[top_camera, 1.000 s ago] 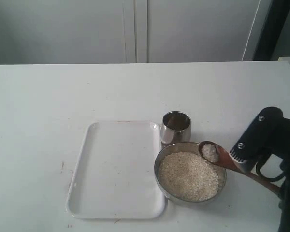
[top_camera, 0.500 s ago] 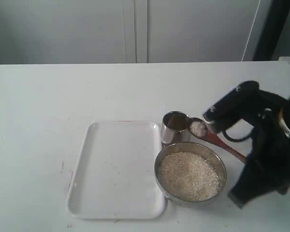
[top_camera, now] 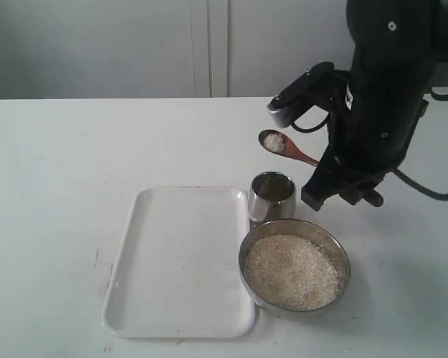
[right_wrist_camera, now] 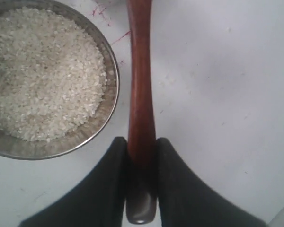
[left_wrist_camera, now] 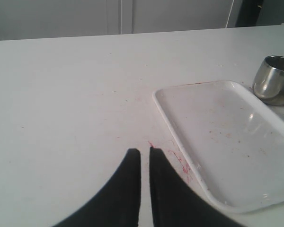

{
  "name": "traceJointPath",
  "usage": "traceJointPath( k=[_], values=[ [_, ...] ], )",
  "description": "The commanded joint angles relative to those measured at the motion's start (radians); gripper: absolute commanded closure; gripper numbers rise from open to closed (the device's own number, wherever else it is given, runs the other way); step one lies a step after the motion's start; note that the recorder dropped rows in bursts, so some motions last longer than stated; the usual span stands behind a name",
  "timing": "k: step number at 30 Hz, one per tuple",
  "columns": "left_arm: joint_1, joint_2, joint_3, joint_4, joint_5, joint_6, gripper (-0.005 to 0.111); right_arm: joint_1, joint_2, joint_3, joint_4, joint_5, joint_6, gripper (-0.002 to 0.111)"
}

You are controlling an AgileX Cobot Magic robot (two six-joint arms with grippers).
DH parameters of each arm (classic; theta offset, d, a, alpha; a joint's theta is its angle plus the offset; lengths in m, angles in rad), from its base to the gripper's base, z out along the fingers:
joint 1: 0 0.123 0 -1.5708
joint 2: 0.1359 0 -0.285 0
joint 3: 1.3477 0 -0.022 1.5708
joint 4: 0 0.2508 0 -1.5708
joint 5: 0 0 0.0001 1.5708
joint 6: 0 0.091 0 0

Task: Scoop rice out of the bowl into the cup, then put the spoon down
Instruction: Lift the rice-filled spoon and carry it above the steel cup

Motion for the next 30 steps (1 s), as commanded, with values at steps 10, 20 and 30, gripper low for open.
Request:
traceJointPath(
  k=[10,20,30],
  values=[
    [-0.001,0.001,-0.006,-0.01,-0.003,-0.006,0.092,-0.01,0.02,-0.008,-0.179,0.003,-0.124,0.108],
    [-0.001,0.001,-0.006,-0.01,-0.003,-0.006,0.092,-0.008,0.02,-0.006,-0.089,0.003,-0.187,0.108],
    [-0.001,0.001,-0.006,-0.01,-0.003,-0.006,0.092,-0.006,0.02,0.087,-0.167,0.003,-0.142,0.108]
  ],
)
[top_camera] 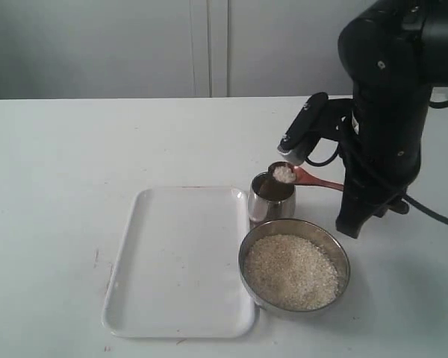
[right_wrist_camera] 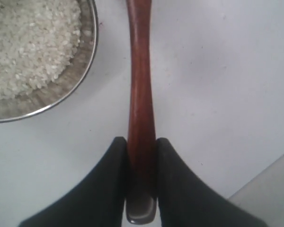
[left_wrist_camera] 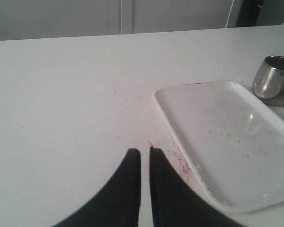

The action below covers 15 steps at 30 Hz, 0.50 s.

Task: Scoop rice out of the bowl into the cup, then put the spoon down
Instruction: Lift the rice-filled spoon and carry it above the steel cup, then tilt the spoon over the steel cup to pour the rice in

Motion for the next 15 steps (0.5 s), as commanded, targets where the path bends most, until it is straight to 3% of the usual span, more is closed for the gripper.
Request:
traceJointPath(
  k=[1,15],
  values=[
    [-0.001,0.001,-0.006,-0.01,-0.003,-0.006,0.092,-0.001,-0.001,0.019,-0.056,0.001,0.026,0.108],
    [-0.001,0.001,-0.006,-0.01,-0.003,-0.006,0.092,-0.001,0.007,0.031,-0.147,-0.087,-0.073,0.108]
  ],
)
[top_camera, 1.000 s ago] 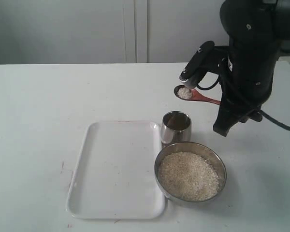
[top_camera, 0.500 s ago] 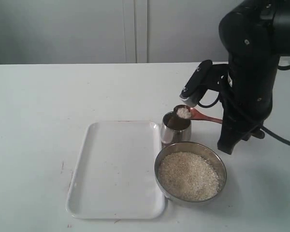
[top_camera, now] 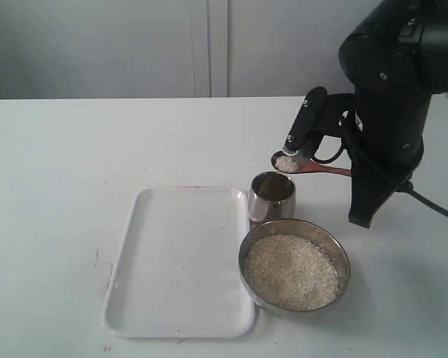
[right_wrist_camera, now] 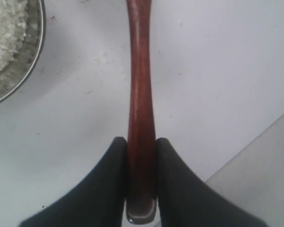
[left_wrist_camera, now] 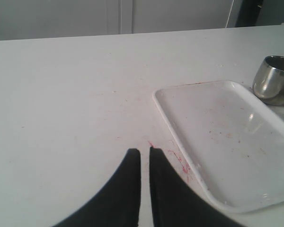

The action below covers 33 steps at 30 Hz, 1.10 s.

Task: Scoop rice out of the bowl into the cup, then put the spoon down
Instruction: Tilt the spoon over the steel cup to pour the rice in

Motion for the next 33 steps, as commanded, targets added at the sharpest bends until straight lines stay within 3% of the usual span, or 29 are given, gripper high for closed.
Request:
traceJointPath(
  k=[1,13,19,33],
  values=[
    [-0.001,0.001,-0.006,-0.01,-0.003,-0.006,0.092,-0.001,0.015,0.014,-0.024,-0.008,-0.034,0.108],
    [-0.001,0.001,-0.006,-0.01,-0.003,-0.006,0.092,-0.001,0.054,0.014,-0.126,-0.076,-0.035,0.108],
    [-0.001,0.001,-0.006,-0.01,-0.003,-0.006,0.092,0.05,0.054,0.014,-0.23,-0.096,-0.067,0.108],
    [-0.001,0.001,-0.006,-0.01,-0.003,-0.006,0.092,0.109,0.079,0.014,-0.412,-0.012,-0.052,0.108]
  ],
)
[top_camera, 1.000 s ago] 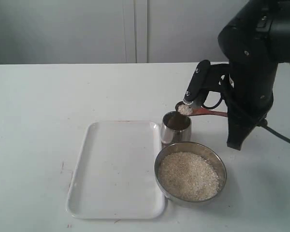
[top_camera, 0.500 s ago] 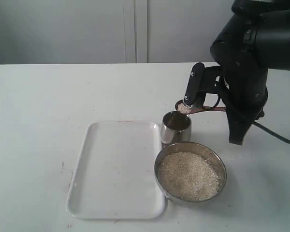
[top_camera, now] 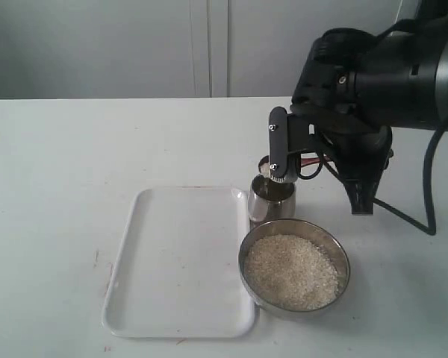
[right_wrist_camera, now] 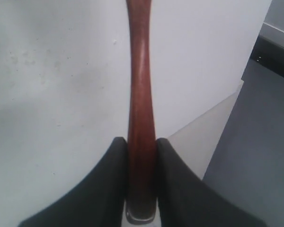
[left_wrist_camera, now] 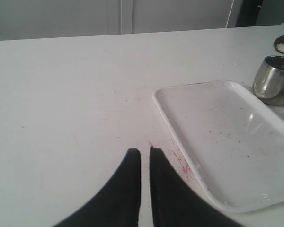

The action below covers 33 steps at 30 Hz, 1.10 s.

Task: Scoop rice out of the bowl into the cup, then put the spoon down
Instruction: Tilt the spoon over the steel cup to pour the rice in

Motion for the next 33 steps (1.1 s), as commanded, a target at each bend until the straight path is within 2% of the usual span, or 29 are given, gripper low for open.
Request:
traceJointPath(
  k=[1,13,33],
  values=[
    [-0.001,0.001,-0.006,-0.01,-0.003,-0.006,0.092,0.001,-0.003,0.004,-0.076,0.049,0.007,0.108],
    [-0.001,0.001,-0.006,-0.01,-0.003,-0.006,0.092,0.001,-0.003,0.004,-0.171,0.035,0.011,0.108],
    [-0.001,0.001,-0.006,-0.01,-0.003,-0.006,0.092,0.001,-0.003,0.004,-0.228,0.022,-0.041,0.108]
  ],
)
